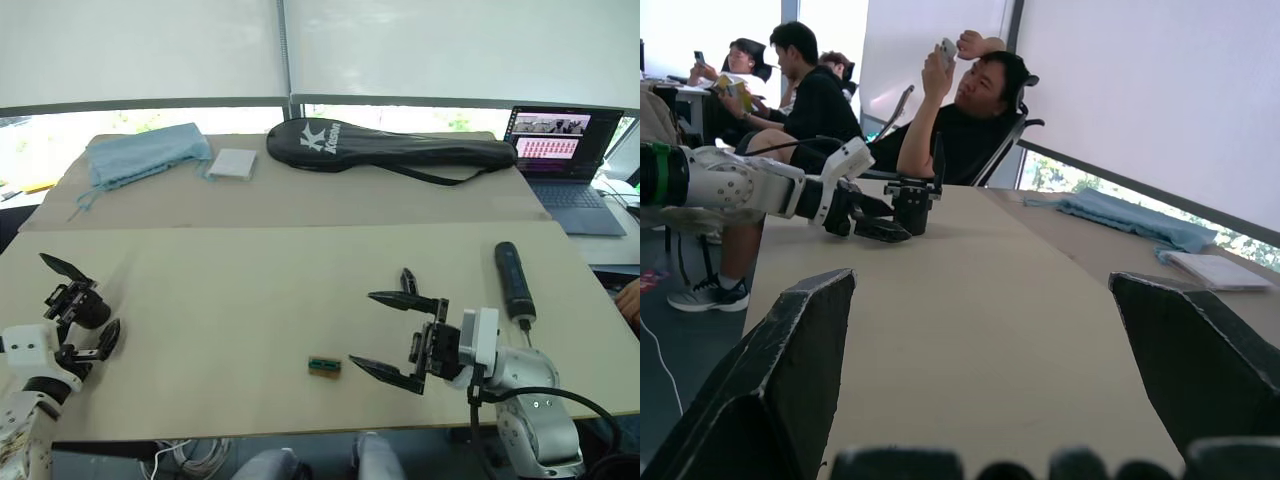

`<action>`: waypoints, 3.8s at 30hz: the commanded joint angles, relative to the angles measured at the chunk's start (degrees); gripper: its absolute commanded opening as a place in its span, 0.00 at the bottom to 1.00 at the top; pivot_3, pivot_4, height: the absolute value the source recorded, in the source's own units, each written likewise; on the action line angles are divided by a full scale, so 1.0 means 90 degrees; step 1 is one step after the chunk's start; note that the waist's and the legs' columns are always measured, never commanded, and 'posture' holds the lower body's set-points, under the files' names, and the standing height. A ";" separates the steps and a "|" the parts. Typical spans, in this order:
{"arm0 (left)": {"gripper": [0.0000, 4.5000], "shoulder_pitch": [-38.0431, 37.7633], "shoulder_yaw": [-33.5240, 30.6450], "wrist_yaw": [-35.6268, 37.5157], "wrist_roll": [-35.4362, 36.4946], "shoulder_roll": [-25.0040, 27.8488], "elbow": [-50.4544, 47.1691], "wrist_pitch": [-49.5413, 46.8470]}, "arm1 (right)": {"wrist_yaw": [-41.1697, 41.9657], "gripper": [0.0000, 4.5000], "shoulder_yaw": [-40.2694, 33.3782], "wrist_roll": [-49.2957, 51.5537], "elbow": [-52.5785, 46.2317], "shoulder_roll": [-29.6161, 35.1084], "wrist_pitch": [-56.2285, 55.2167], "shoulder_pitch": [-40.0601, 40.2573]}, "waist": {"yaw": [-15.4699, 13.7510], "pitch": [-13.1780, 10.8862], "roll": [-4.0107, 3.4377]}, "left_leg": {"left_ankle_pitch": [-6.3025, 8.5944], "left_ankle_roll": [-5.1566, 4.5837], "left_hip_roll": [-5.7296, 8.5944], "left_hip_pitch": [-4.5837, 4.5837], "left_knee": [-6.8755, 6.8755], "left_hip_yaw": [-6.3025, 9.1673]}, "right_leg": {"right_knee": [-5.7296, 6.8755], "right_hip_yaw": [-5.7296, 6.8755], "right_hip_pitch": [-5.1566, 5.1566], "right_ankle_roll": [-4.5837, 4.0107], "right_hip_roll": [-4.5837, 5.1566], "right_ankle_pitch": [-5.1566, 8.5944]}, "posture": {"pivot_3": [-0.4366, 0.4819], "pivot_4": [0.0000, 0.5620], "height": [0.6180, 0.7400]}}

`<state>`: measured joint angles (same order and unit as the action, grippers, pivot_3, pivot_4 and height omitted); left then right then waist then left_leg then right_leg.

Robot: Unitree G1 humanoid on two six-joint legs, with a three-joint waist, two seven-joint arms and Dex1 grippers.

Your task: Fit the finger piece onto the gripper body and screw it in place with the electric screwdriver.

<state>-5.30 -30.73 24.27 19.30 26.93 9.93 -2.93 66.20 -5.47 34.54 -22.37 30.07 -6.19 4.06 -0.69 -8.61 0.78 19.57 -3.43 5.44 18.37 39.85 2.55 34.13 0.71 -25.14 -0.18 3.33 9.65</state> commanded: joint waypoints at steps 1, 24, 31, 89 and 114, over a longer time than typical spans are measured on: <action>1.00 0.0231 0.0040 -0.0210 -0.0206 0.0124 0.0296 0.0165 | -0.0007 0.99 -0.0150 -0.0041 -0.0152 0.0044 -0.0269 0.0106 | -0.0014 0.0000 -0.0001 | -0.0001 0.0003 0.0000 0.0000 0.0000 0.0001 | 0.0000 0.0000 0.0000 -0.0001 0.0001 0.0000 | 0.48 0.27 1.00; 0.52 0.0517 0.0019 0.0272 0.0329 -0.0063 0.0301 0.0826 | -0.0499 1.00 -0.0188 -0.0142 -0.0476 0.0266 -0.0219 0.0321 | -0.0007 0.0005 -0.0017 | -0.0006 0.0008 0.0000 0.0001 -0.0001 0.0003 | 0.0002 -0.0001 0.0000 -0.0001 0.0002 -0.0001 | 0.48 0.27 1.00; 0.52 0.0439 0.0798 0.0837 0.0531 -0.0092 -0.1477 0.0405 | -0.0536 1.00 -0.0577 0.0106 -0.0711 0.0662 -0.0021 0.0728 | -0.0142 -0.0028 0.0045 | -0.0003 0.0006 0.0001 0.0018 0.0008 0.0011 | -0.0005 0.0006 -0.0002 -0.0002 0.0005 -0.0001 | 0.48 0.27 1.00; 1.00 0.3598 0.4681 0.5141 -0.0572 -0.0115 0.1424 0.0666 | -0.0648 1.00 -0.1009 -0.0345 -0.1023 0.0546 -0.0454 0.1974 | -0.0164 -0.0015 -0.0036 | -0.0033 -0.0041 0.0000 0.0011 0.0011 0.0007 | 0.0004 0.0003 -0.0003 -0.0001 0.0000 -0.0001 | 0.48 0.27 1.00; 0.52 0.4594 0.4542 0.5894 -0.1126 -0.0953 0.3895 0.2480 | -0.0873 1.00 -0.1072 -0.0328 -0.1304 0.0638 -0.0327 0.2247 | -0.0087 -0.0015 -0.0034 | -0.0027 -0.0054 0.0002 0.0019 0.0029 0.0004 | 0.0006 -0.0004 -0.0002 -0.0001 0.0001 -0.0001 | 0.48 0.27 1.00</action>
<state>37.66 11.57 77.37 8.72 16.81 45.83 18.98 58.45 -14.04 30.96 -31.97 35.29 -8.62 24.05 -1.48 -8.75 0.47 19.32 -3.91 5.45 18.53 40.09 2.58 34.19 0.68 -25.16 -0.19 3.33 9.64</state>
